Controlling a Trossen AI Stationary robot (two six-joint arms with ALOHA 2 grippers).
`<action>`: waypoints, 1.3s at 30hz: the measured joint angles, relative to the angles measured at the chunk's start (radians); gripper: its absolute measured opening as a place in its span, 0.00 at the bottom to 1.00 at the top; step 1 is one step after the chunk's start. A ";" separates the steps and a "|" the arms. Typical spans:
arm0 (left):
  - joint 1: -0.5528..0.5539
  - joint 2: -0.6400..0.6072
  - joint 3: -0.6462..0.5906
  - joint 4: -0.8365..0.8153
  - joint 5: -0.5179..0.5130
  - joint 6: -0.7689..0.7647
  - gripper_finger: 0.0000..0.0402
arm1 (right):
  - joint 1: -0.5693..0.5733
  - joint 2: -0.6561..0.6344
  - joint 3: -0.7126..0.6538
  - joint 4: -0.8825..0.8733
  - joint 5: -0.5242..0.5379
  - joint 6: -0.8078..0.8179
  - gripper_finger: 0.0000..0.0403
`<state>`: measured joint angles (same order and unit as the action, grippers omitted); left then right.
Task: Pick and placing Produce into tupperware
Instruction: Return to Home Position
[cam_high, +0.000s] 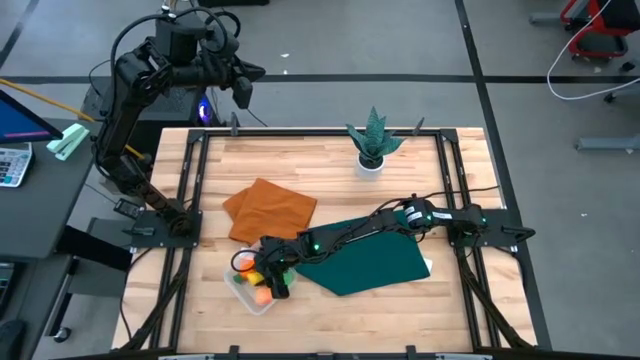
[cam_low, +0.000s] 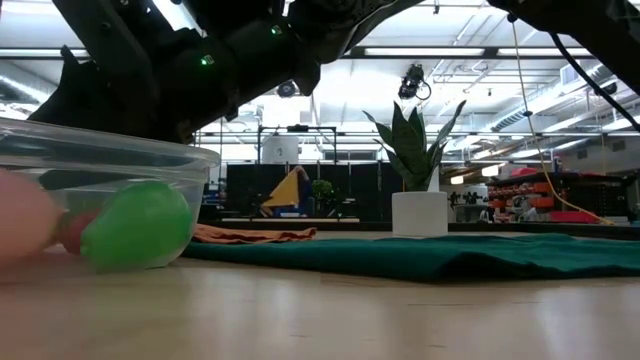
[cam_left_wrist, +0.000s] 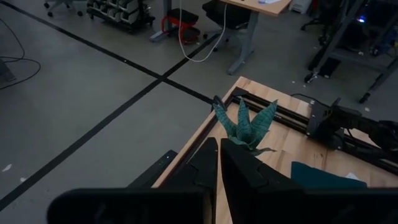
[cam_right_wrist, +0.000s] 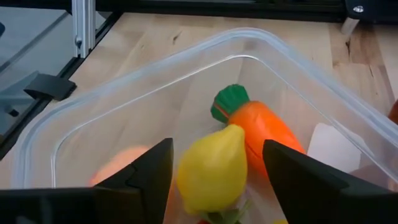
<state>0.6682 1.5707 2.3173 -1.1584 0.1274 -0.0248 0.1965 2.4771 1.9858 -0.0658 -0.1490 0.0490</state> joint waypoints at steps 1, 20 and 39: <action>0.000 0.000 0.000 0.000 0.000 -0.001 0.06 | 0.000 0.000 0.000 0.000 0.000 0.000 0.54; 0.000 0.000 0.000 -0.021 0.000 -0.015 0.06 | 0.000 -0.145 0.002 -0.133 0.000 -0.104 0.46; -0.173 0.000 0.000 0.096 -0.001 0.057 0.06 | -0.070 -0.667 -0.496 -0.433 0.041 -0.139 0.33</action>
<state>0.4949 1.5707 2.3169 -1.0623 0.1265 0.0326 0.1270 1.8099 1.4899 -0.4987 -0.1076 -0.0901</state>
